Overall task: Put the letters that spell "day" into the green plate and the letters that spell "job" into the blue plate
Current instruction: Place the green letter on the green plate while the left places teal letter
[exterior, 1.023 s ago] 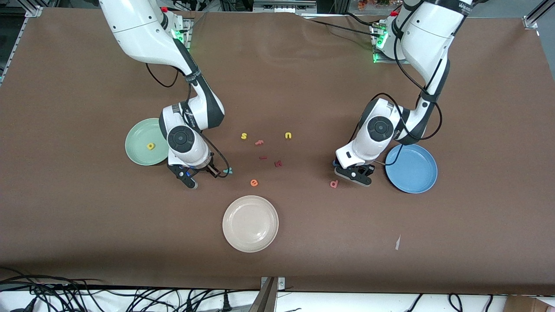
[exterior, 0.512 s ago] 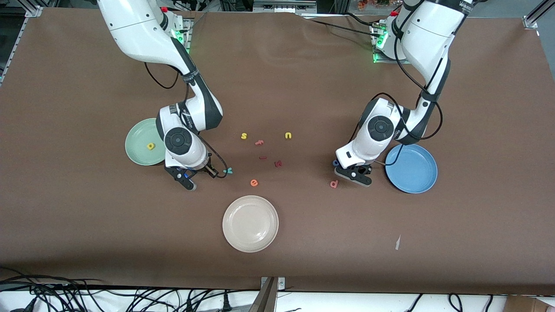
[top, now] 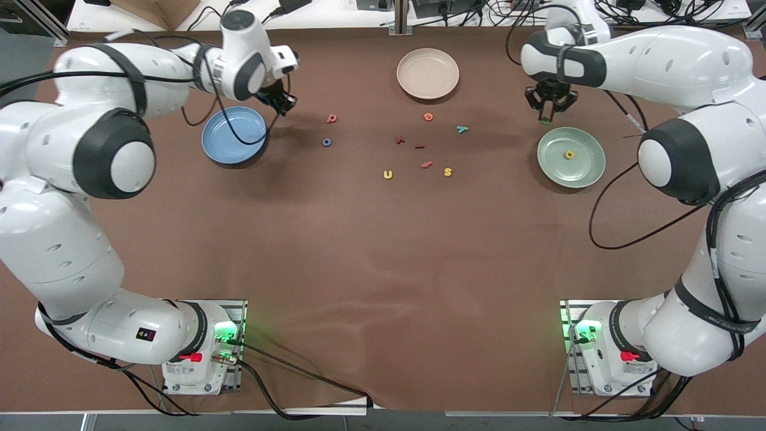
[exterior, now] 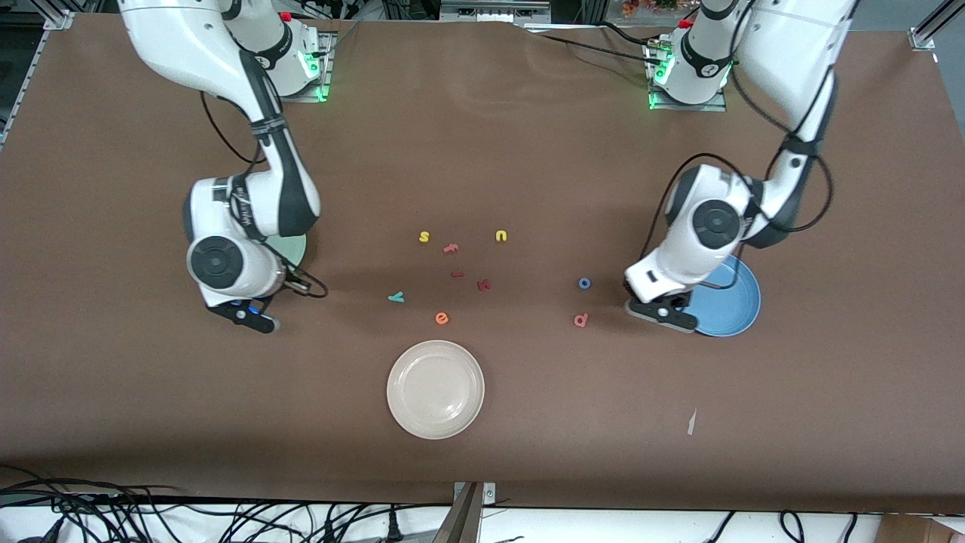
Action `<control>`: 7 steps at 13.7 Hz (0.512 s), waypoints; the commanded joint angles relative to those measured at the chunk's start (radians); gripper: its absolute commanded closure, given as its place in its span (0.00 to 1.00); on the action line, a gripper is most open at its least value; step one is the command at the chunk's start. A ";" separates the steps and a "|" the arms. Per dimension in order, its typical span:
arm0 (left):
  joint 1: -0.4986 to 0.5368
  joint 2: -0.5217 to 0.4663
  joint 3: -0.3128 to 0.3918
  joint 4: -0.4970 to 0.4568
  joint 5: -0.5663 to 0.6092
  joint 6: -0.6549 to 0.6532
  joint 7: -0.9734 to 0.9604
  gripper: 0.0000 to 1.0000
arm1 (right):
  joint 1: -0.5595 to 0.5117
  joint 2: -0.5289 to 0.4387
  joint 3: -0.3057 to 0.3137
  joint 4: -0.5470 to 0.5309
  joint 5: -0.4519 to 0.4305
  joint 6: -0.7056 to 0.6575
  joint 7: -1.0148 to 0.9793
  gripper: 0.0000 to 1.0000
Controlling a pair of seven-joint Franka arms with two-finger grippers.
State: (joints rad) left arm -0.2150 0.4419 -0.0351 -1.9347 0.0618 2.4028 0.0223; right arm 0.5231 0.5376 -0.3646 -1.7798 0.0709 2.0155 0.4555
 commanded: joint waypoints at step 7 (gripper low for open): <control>0.131 -0.150 -0.006 -0.196 0.015 -0.025 0.143 0.60 | 0.032 -0.088 0.004 -0.159 0.013 0.072 -0.060 0.00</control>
State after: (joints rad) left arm -0.0825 0.3260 -0.0331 -2.1055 0.0618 2.3720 0.1650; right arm 0.5326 0.4474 -0.3777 -1.9572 0.0743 2.0745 0.3582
